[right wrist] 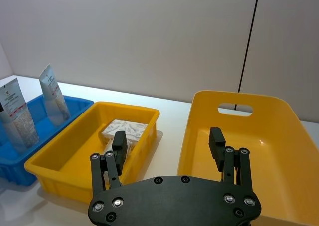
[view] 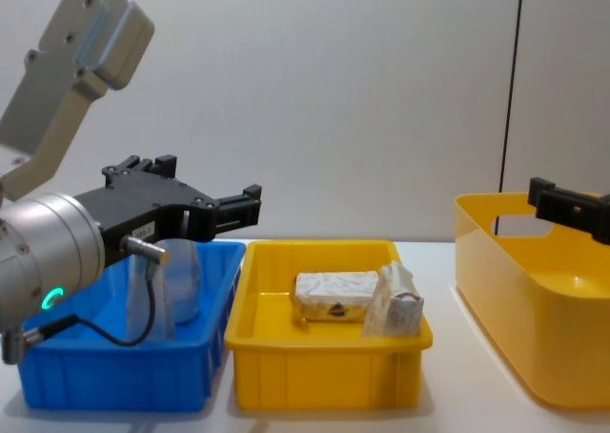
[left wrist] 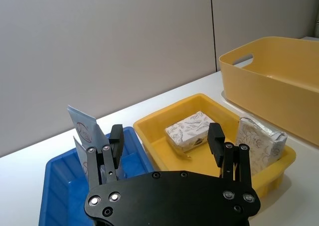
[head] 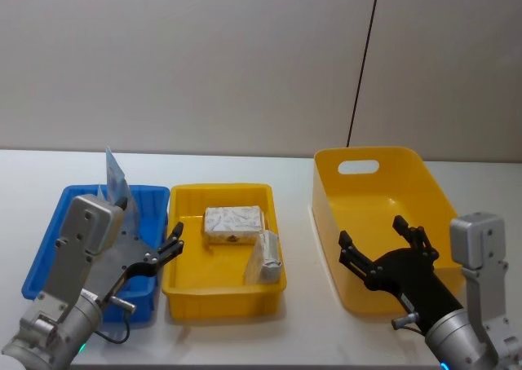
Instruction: Bimanual collaborative sorting of washing and personal care products
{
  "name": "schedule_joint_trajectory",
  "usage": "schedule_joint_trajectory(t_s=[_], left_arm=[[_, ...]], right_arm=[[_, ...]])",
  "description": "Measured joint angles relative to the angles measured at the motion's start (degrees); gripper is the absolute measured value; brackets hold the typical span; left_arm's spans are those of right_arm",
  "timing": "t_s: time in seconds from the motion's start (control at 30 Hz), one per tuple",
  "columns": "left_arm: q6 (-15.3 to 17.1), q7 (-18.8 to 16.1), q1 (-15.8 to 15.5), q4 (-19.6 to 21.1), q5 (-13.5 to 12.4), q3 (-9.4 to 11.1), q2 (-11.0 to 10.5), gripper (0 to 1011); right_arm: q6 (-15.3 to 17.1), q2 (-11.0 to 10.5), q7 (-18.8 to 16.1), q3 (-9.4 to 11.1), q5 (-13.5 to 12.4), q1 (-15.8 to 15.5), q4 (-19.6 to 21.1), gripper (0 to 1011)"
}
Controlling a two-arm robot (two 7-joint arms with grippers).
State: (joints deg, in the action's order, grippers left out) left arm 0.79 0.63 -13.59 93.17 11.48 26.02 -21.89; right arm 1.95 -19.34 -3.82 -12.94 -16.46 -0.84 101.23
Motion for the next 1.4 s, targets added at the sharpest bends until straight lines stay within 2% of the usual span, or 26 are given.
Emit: schedule_joint_trajectory(t_s=[0.93, 1.03, 1.4], left_arm=[[0.00, 0.00, 0.00, 0.00, 0.00, 0.00, 0.00, 1001], [0.00, 0.00, 0.00, 0.00, 0.00, 0.00, 0.00, 1001], [0.00, 0.00, 0.00, 0.00, 0.00, 0.00, 0.00, 1001]], right_arm=[[0.44, 0.44, 0.11, -0.40, 0.24, 0.25, -0.05, 1003], [1.10, 0.97, 0.48, -0.86, 0.63, 0.55, -0.15, 1004], [7.18, 6.35, 4.41, -4.41, 2.91, 3.98, -2.46, 1004]])
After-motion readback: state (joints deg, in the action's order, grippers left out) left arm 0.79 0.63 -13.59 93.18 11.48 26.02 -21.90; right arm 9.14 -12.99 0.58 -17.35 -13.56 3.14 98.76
